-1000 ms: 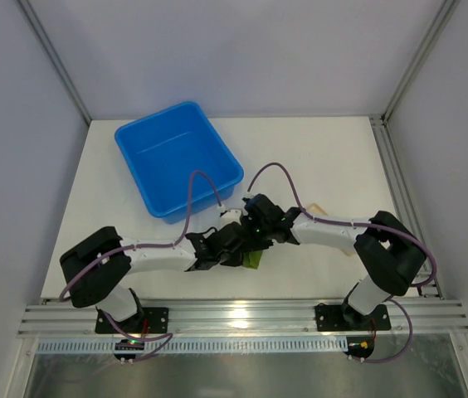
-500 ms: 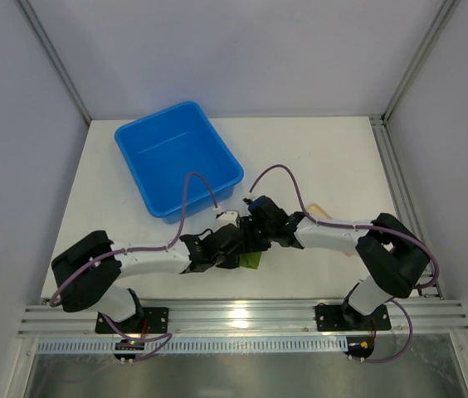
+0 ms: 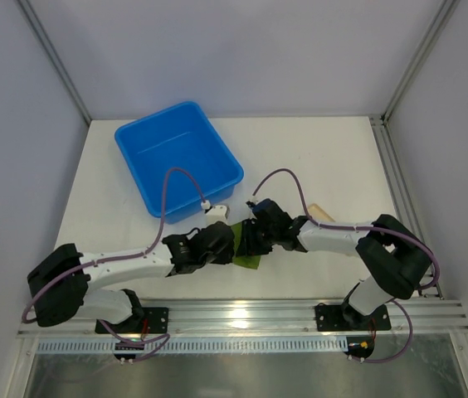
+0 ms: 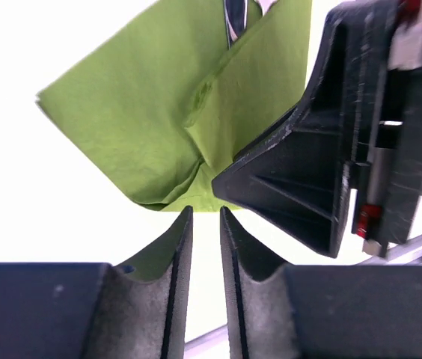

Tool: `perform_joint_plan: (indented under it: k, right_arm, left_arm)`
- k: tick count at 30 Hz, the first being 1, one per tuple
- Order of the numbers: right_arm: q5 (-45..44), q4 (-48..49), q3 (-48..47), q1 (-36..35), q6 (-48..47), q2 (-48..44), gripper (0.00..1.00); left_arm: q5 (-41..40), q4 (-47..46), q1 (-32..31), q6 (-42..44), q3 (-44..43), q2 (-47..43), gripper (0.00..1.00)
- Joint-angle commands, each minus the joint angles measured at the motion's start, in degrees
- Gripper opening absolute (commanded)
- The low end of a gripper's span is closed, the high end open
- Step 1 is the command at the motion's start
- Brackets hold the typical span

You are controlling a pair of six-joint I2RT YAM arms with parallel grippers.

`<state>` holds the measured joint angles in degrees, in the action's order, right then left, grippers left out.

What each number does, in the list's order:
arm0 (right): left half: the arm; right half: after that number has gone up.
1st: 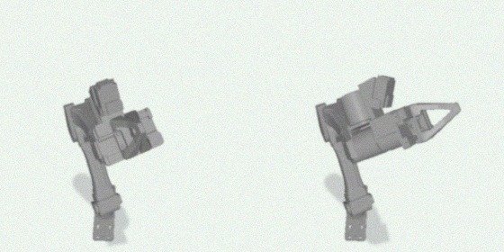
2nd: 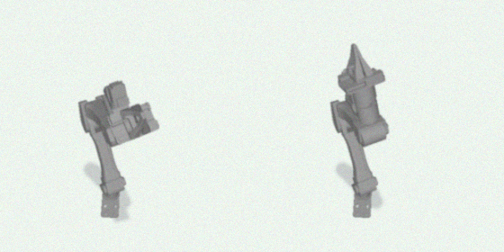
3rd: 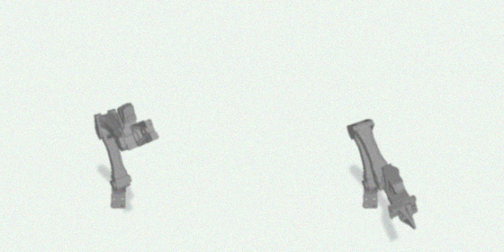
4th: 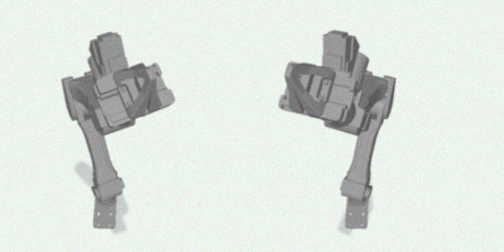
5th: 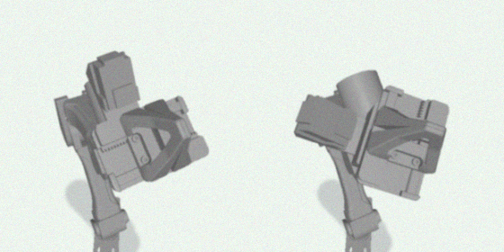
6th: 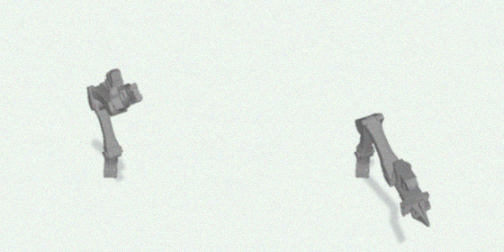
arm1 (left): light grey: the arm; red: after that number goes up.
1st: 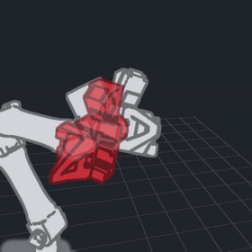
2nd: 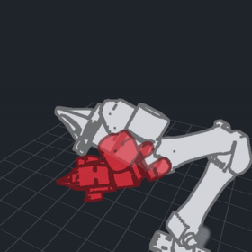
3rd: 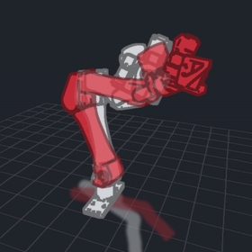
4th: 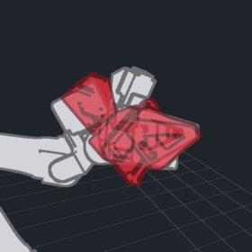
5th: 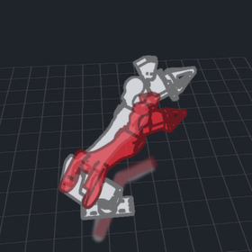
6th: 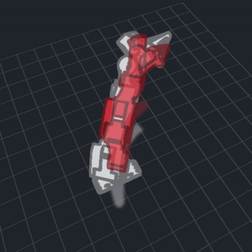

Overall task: Place the utensils on the paper napkin and roll it up
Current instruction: Roll the napkin at the center of the board.

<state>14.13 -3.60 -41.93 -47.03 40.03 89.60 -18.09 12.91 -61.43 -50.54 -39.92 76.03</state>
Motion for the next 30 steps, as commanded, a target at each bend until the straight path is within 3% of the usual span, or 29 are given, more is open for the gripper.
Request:
perform_joint_plan:
  k: [1,9,18,30]
  right_arm:
    - [0.6,2.5,1.1,0.3,-0.2,-1.9,0.37]
    - [1.5,4.8,1.6,0.7,-0.1,-0.7,0.30]
    - [0.9,4.4,1.4,1.1,-0.2,-0.4,0.12]
    - [1.2,3.9,1.2,1.3,-0.7,-0.3,0.12]
  left_arm:
    - [-4.8,3.5,0.2,0.8,-1.6,-3.7,0.23]
    - [-1.5,4.2,1.5,2.8,-6.7,-1.9,0.24]
    - [3.9,-0.9,4.6,3.9,-9.4,5.4,0.22]
    - [7.6,-9.2,6.5,3.3,-7.1,11.1,0.20]
